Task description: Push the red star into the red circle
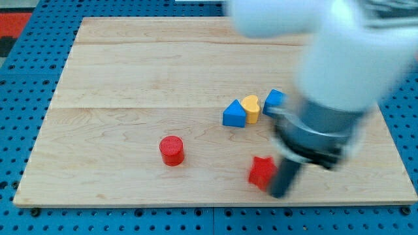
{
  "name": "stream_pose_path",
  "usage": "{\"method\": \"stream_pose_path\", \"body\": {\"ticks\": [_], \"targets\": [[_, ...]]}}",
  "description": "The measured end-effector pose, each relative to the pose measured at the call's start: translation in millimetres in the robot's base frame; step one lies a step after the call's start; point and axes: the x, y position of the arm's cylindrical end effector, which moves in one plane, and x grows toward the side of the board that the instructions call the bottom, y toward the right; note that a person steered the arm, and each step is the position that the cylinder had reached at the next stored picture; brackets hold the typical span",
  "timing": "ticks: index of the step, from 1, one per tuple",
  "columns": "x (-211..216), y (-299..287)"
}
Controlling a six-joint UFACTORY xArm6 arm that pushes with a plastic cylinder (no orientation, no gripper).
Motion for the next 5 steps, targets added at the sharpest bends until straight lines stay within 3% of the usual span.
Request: {"method": "stream_pose_path", "body": {"ticks": [1, 2, 3, 4, 5], "targets": [[-36.2, -41.1], [-16.1, 39.7], [-38.7, 20.4], [-65.0, -35.9], [-55.9, -68.6]]}}
